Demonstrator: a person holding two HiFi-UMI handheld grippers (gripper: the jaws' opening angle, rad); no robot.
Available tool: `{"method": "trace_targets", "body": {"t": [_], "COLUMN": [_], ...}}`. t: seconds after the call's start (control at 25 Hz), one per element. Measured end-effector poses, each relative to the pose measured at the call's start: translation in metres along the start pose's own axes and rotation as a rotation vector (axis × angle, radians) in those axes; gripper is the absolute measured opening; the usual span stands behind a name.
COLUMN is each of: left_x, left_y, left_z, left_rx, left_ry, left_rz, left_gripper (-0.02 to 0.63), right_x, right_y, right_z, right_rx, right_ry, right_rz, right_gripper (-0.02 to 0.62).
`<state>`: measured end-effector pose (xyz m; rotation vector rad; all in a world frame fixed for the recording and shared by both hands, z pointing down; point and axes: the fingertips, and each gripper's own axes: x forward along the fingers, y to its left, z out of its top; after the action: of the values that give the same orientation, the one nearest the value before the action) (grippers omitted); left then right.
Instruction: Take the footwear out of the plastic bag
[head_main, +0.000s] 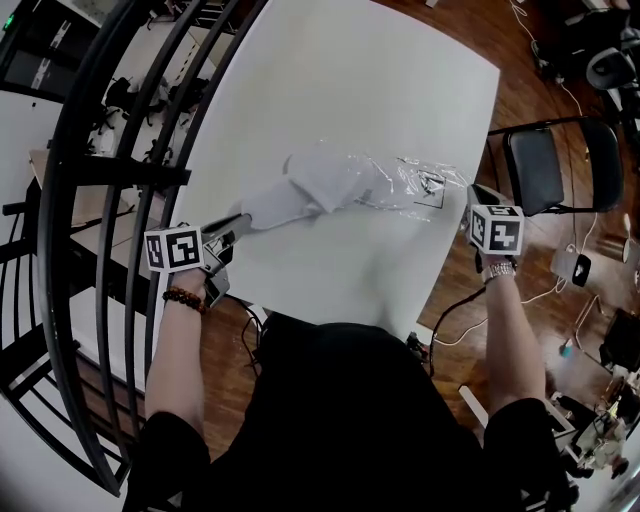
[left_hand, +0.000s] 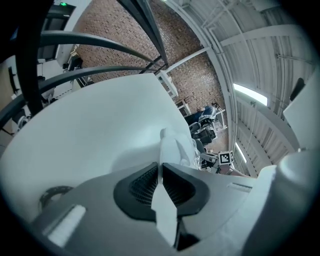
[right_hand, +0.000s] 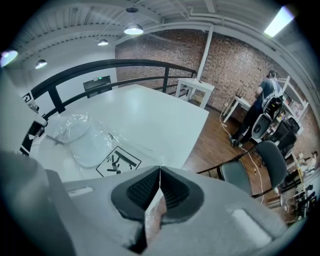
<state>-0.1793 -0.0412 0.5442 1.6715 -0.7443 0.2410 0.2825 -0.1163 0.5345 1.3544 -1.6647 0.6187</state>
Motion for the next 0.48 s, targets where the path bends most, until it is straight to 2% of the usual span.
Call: {"method": "trace_targets", "body": {"t": [0.28,0.48], "left_x": [-0.015,-0.027], "left_y": [0.013,0.021], "left_z": [0.001,0.005], "left_rx": [-0.059,-0.128], "left_ry": [-0.060,-0.138], "left_rz": [0.007,0.000], "left_gripper": [0.048,0.046], "right_x": [-0.005,-0.007], "right_y": [-0.014,-0.019], "right_z": [-0.013,-0.017], "right_rx": [0.037,0.060], "right_ry": [0.012,0.023], "right_rz": [-0.038,-0.059], "right_gripper": [-0.005,-0.005]}}
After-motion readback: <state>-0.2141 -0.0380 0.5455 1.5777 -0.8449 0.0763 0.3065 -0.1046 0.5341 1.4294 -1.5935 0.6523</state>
